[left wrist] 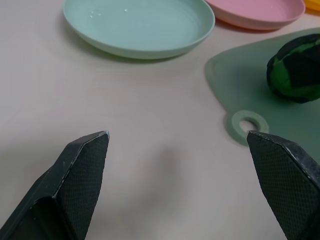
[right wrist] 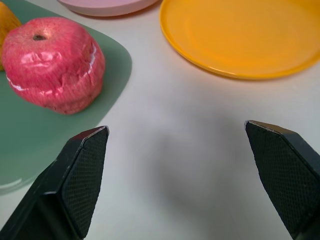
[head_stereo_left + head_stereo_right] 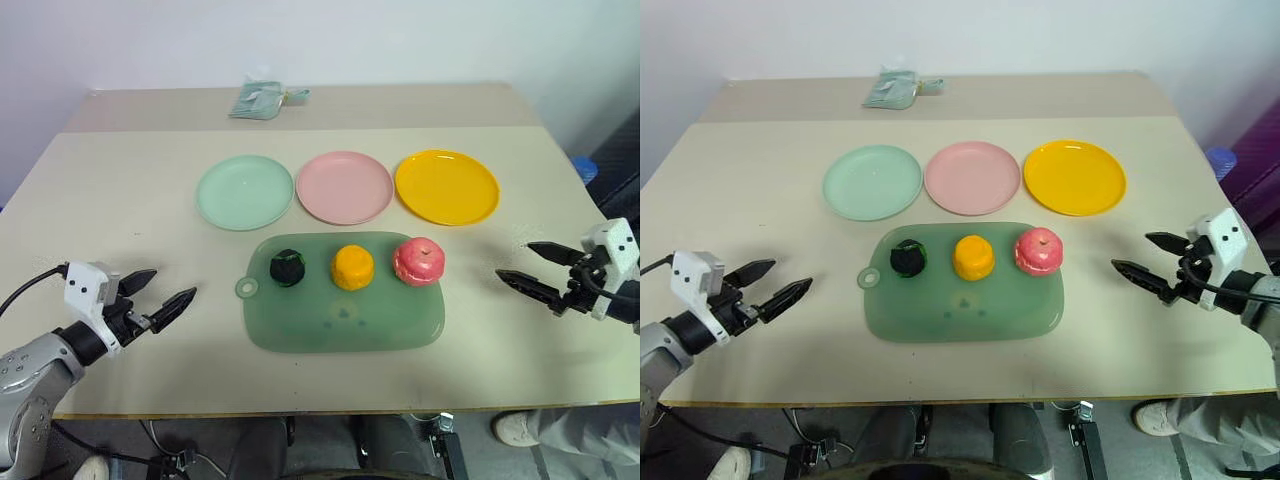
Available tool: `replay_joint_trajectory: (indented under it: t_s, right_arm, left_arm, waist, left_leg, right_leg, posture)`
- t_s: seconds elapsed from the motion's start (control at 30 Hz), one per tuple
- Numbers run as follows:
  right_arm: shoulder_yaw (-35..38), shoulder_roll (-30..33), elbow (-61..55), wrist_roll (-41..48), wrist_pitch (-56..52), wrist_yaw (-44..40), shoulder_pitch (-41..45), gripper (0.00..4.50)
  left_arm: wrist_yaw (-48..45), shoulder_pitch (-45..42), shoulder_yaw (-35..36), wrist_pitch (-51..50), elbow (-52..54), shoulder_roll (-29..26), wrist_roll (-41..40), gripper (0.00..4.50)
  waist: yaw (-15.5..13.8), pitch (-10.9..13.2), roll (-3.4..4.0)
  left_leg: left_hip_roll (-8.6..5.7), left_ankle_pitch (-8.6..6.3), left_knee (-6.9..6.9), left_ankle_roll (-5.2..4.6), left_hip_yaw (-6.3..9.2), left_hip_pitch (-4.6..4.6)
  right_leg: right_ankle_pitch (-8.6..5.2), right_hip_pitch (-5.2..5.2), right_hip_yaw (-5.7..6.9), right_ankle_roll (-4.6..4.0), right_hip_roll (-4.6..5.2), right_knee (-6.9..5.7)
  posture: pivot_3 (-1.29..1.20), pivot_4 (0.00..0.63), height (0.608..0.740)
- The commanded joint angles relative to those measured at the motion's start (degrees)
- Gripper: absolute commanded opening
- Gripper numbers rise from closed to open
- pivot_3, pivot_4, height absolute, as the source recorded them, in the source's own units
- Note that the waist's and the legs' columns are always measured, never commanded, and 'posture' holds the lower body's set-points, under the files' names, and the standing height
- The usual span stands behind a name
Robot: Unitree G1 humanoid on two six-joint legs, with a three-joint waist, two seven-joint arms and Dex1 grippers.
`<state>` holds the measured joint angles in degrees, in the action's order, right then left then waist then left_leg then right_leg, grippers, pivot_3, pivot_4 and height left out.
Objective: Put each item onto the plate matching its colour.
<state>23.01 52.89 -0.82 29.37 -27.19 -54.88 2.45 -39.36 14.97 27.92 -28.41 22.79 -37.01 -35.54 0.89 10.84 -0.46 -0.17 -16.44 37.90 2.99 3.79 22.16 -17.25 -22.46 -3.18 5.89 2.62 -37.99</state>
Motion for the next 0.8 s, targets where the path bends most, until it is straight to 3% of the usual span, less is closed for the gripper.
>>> replay_joint_trajectory:
  t_s: [0.03, 0.33, 0.57, 0.8]
  right_arm:
    - [-0.7, 0.2, 2.0, -1.2, 1.5, 0.1, 3.4, 4.45]
    - [-3.4, -2.2, 7.3, -5.3, 5.8, 4.1, 10.2, 4.45]
    - [0.1, -3.0, -0.1, -3.4, 3.4, 5.4, 4.6, 4.45]
    - [8.3, -6.4, -13.4, 2.3, -1.6, 8.9, -5.1, 4.45]
  left_arm:
    - [1.8, 0.5, 1.3, 0.5, 3.0, 1.1, -0.4, 4.50]
    - [5.5, 0.5, 0.8, 0.2, 5.9, 3.7, -0.6, 4.50]
    - [6.0, -7.0, -2.4, -1.1, 3.0, 4.0, -2.5, 4.50]
    - [-1.0, -20.3, -10.0, -2.6, -5.5, 1.2, -2.6, 4.50]
  waist:
    - [0.0, 0.0, 0.00]
    - [-0.1, 0.0, 0.00]
    - [-0.3, 0.0, 0.01]
    - [-0.3, 0.0, 0.02]
  left_leg:
    - [0.00, 0.00, 0.00, 0.00, 0.00, 0.01]
    - [-0.01, 0.00, 0.01, 0.00, -0.01, 0.02]
    - [-0.03, 0.00, 0.04, 0.00, 0.03, 0.04]
    - [-0.04, 0.00, 0.05, 0.00, 0.03, 0.05]
  right_leg:
    - [0.00, -0.01, 0.00, 0.00, 0.00, 0.00]
    - [0.00, -0.01, 0.00, 0.00, 0.00, 0.00]
    - [0.01, -0.01, 0.03, 0.01, 0.01, -0.01]
    - [0.01, -0.01, 0.04, 0.02, -0.06, -0.03]
  posture:
    - [0.00, 0.150, 0.740]
    - [0.00, 0.150, 0.740]
    - [0.00, 0.150, 0.740]
    - [0.00, 0.150, 0.740]
